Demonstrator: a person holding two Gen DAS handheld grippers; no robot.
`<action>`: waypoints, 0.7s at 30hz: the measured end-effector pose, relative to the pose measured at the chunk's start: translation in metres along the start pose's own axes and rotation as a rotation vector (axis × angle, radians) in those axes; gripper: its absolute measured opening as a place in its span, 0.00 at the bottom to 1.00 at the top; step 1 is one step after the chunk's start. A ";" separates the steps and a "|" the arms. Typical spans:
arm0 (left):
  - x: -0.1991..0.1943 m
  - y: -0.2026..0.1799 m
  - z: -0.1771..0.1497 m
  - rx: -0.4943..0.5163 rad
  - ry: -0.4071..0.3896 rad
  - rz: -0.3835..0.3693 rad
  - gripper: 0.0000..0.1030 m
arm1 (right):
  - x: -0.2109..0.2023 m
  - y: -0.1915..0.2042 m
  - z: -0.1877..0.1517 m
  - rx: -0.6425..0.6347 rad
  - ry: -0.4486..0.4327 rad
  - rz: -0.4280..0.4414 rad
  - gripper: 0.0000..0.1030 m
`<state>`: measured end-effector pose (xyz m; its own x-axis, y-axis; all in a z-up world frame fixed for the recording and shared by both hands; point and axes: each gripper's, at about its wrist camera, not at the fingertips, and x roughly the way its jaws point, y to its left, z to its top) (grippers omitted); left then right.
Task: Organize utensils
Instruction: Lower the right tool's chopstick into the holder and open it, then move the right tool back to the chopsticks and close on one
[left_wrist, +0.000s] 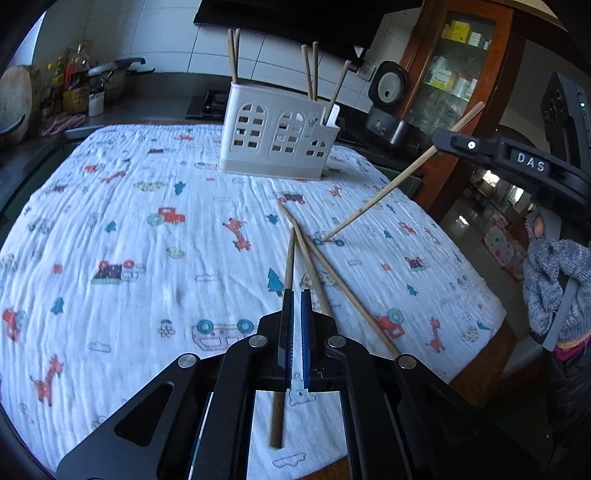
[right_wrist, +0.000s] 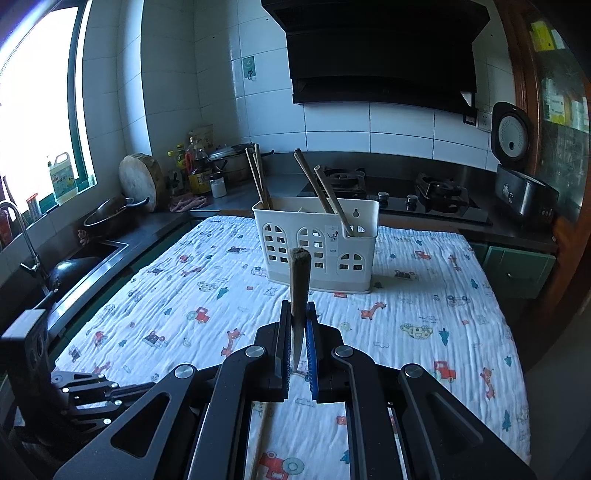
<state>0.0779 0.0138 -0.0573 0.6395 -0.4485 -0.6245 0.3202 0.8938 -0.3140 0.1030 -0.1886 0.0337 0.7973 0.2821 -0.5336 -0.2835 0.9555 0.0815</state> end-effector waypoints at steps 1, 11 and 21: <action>0.004 0.002 -0.005 -0.010 0.011 -0.001 0.02 | -0.001 0.000 -0.001 -0.001 -0.001 -0.002 0.07; 0.022 0.006 -0.025 0.002 0.077 0.069 0.05 | -0.007 -0.001 -0.001 -0.002 -0.006 -0.011 0.07; 0.026 -0.005 -0.035 0.068 0.122 0.091 0.18 | -0.006 0.000 -0.002 -0.002 -0.004 -0.009 0.07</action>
<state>0.0684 -0.0028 -0.0966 0.5800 -0.3585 -0.7315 0.3137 0.9270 -0.2056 0.0972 -0.1910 0.0357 0.8018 0.2740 -0.5310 -0.2777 0.9577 0.0749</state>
